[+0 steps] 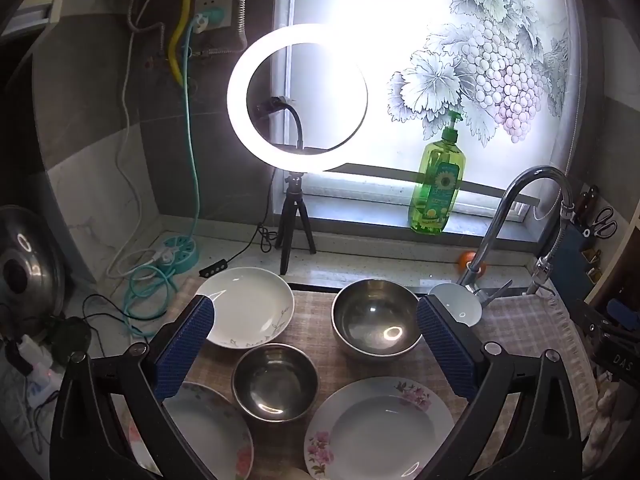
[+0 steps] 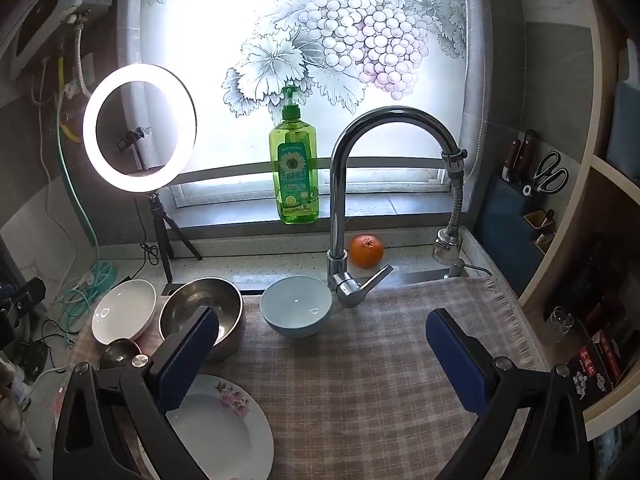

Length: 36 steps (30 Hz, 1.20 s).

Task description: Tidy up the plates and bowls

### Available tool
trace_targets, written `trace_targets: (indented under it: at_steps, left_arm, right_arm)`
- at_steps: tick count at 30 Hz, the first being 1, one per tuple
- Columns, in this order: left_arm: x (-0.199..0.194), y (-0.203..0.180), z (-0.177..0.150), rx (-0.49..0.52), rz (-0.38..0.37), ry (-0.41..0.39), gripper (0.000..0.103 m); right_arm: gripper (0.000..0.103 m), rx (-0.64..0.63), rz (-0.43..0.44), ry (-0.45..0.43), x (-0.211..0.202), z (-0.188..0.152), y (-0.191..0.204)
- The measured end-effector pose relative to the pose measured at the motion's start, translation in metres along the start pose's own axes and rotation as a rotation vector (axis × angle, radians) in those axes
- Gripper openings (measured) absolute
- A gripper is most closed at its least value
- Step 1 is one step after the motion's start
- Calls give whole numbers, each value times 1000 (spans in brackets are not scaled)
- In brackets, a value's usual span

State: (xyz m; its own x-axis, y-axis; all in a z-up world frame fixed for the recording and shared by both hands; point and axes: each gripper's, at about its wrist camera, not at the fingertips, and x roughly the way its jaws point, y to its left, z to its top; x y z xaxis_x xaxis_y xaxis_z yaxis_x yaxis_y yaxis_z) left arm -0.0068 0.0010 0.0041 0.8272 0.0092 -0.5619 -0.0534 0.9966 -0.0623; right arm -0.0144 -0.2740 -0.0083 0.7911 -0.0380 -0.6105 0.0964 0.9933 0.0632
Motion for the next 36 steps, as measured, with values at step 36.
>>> trace_targets:
  at_steps: [36]
  left_arm:
    - [-5,-5,-2,6,-11,1,101]
  right_arm:
    - [102,2,6,8,-4,-4,-2]
